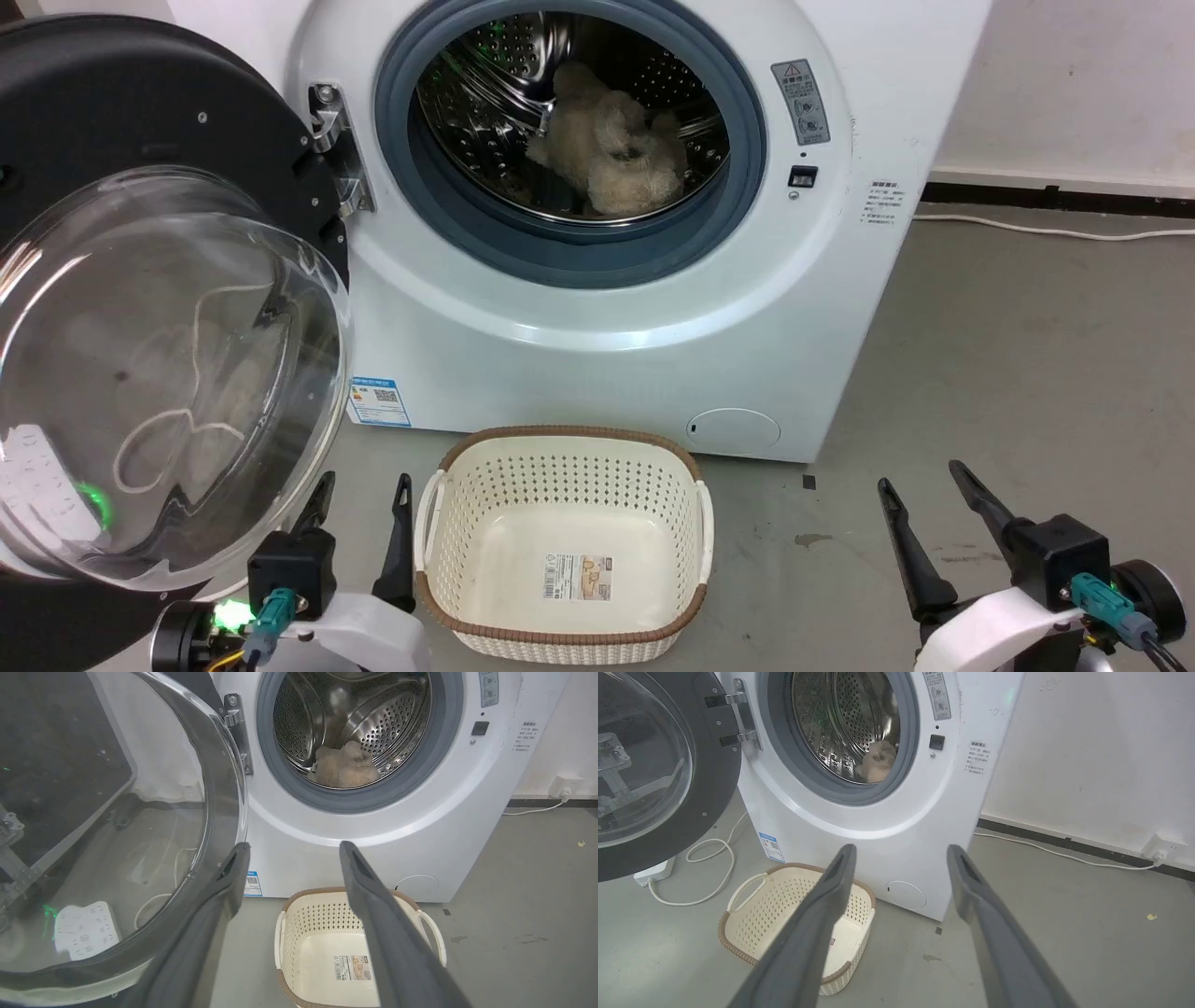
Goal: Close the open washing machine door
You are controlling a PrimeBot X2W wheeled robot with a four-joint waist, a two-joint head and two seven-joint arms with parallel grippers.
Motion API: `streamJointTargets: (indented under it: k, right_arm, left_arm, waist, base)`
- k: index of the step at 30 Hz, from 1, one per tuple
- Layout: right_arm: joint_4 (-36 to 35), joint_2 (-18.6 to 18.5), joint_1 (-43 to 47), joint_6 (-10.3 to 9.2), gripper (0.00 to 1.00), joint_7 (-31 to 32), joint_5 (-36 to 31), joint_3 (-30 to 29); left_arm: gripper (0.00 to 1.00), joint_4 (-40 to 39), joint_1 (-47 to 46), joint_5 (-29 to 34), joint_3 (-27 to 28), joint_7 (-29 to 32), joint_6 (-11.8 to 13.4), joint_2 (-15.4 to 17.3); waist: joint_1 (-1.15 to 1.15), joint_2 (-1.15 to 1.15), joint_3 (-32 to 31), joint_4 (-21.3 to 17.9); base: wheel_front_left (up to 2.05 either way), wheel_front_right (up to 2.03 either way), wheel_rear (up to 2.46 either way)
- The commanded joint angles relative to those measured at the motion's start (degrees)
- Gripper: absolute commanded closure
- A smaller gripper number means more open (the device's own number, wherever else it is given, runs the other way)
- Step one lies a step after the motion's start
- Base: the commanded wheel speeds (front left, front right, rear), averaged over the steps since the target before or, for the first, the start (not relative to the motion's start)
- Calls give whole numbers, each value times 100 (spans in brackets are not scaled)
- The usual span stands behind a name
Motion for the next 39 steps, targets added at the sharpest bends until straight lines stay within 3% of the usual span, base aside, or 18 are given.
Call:
streamJointTargets:
  k: [1,21,39]
  right_arm:
    - [20,-8,30,0,0,-72,69,-25]
    - [38,-50,165,1,0,-299,143,31]
    - [253,-263,-132,2,0,-515,324,547]
  left_arm:
    - [0,17,-25,2,-21,-60,-4,2]
    - [0,111,-39,1,-201,-287,-36,26]
    - [0,-75,66,-18,-236,-503,145,40]
  waist:
    - [0,0,-3,18]
    - [0,0,-82,610]
    - [0,0,21,1119]
  base:
    - [0,0,0]
    - [0,0,0]
    - [-1,-1,-1]
